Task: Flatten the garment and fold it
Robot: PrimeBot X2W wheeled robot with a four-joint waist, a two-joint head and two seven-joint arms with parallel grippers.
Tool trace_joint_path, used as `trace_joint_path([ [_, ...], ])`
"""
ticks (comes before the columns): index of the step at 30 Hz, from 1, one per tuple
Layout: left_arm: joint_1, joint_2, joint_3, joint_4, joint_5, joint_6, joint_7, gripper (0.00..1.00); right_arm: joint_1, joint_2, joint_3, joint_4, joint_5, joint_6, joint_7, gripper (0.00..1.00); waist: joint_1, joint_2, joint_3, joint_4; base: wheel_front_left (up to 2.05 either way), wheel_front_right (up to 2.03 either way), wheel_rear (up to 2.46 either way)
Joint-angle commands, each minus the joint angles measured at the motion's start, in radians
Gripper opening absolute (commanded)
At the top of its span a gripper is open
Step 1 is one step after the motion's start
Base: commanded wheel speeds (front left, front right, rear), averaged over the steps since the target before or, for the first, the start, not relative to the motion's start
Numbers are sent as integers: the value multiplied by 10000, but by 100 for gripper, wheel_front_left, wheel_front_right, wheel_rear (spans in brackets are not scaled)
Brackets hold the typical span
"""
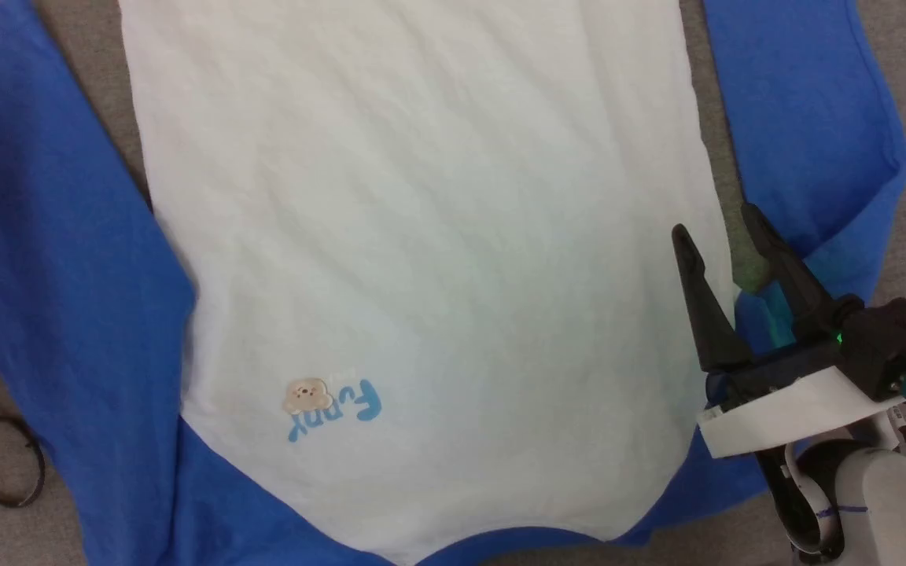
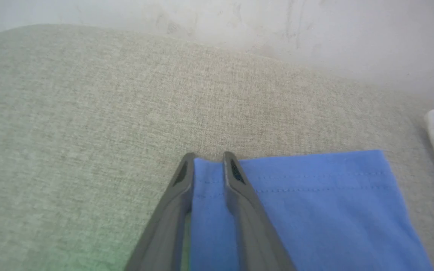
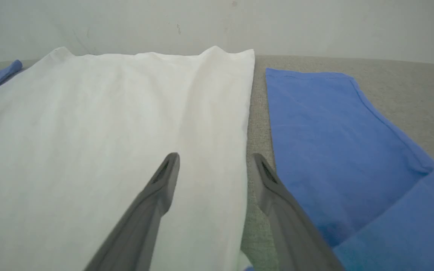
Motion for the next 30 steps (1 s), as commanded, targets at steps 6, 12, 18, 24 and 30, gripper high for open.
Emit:
trace_joint_path([
  [6,910,-235,-488,-111,53,-33,502,0,-193,70,-33,161,64,-11,-18,100,1,0,-463,261,0,0,0],
  [12,1741,-281,-309,-853,-58,-105,-186,0,-40,44,-120,318,106,-11,52,100,1,0,-1428,618,0,0,0],
  [18,2774,-211,-44,-1825,-255,-255,-732,0,383,18,-335,448,134,-11,189,100,1,0,-2628,1022,0,0,0],
  [24,3598,27,126,-3321,-251,-80,-696,0,847,62,-495,475,192,-11,296,100,1,0,-3646,1359,0,0,0],
  [30,4169,188,112,-5176,-206,58,-471,0,1298,137,-685,441,214,-11,410,100,1,0,-4413,1583,0,0,0],
])
